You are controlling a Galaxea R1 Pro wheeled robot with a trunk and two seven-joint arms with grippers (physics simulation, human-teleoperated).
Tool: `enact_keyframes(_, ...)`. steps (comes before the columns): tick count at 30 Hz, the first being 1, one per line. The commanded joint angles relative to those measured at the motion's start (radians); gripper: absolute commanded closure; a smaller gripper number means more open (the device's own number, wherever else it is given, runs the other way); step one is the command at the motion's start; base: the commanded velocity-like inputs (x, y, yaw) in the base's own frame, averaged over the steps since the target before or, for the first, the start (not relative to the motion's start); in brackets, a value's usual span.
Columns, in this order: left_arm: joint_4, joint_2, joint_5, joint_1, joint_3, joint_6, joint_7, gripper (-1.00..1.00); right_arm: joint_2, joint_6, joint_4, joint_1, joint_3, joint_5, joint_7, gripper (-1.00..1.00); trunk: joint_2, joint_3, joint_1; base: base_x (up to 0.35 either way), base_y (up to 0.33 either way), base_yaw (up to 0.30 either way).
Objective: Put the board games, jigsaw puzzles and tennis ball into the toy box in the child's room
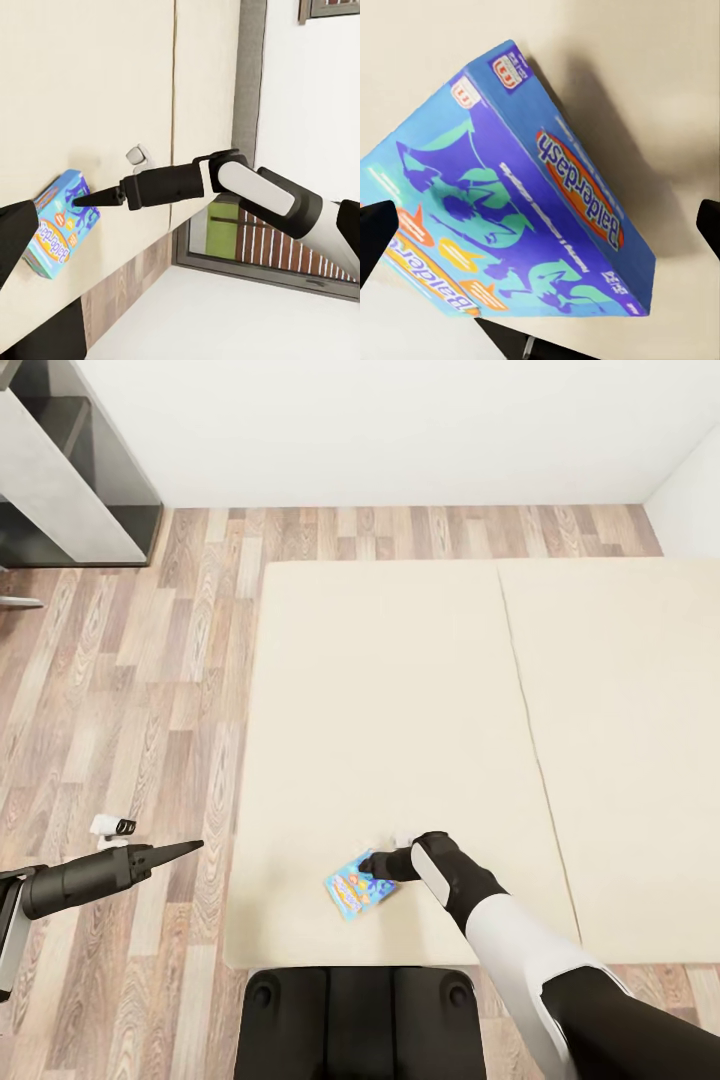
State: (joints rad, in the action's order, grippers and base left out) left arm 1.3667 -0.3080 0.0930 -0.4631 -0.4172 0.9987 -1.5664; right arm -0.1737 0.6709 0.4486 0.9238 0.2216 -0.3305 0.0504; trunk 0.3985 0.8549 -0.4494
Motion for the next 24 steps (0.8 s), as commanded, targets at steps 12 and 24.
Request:
enact_keyframes(12, 0.000, 0.000, -0.001, 0.000, 0.000, 0.011, -0.004, -1.00, -0.001, 0.004, 0.005, 0.000, 0.004, 0.004, 0.003, -1.00, 0.002, 0.001, -0.001, 0.000, 0.123, 0.000)
enact_keyframes(24, -0.001, -0.003, -0.001, 0.000, -0.002, 0.011, -0.004, -1.00, -0.001, 0.004, 0.006, 0.001, 0.004, 0.004, 0.003, -1.00, 0.002, 0.001, -0.001, 0.000, 0.006, 0.000)
